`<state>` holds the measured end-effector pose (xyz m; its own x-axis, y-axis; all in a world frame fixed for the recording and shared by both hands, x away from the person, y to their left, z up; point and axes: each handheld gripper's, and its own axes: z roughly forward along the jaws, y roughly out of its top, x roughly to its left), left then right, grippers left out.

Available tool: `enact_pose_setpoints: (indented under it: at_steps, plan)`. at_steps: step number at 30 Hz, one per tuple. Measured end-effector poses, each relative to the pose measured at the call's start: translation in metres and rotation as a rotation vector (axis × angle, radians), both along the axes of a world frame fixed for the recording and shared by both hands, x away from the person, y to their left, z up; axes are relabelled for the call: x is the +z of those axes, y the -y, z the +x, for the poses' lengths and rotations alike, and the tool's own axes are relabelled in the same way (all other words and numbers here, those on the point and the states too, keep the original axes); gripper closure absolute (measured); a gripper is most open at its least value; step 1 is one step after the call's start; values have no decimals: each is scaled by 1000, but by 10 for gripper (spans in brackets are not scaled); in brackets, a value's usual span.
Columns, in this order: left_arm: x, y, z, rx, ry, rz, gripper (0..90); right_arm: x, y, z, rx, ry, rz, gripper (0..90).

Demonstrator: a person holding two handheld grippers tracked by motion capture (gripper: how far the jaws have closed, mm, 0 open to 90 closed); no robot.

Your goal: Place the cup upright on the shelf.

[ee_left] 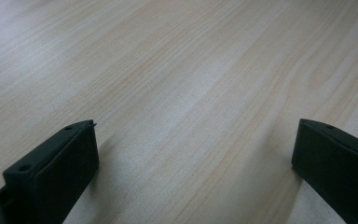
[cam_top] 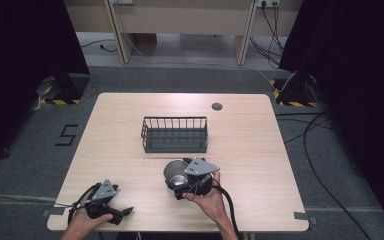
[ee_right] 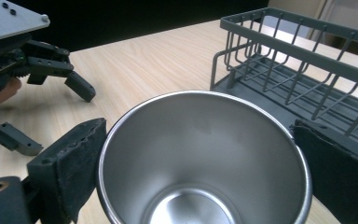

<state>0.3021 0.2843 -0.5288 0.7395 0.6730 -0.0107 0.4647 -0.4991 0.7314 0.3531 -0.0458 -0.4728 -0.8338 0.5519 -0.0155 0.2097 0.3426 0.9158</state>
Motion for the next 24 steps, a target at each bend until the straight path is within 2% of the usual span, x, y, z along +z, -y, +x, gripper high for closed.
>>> enact_pose_setpoints:
  at_steps: [11,24]
  plan:
    - [0,0,0,0,0,-1,0,17,0,1,-18,31,-4,63]
    - [0,0,0,0,0,0,0,40,2,13,-22,14,6,63]
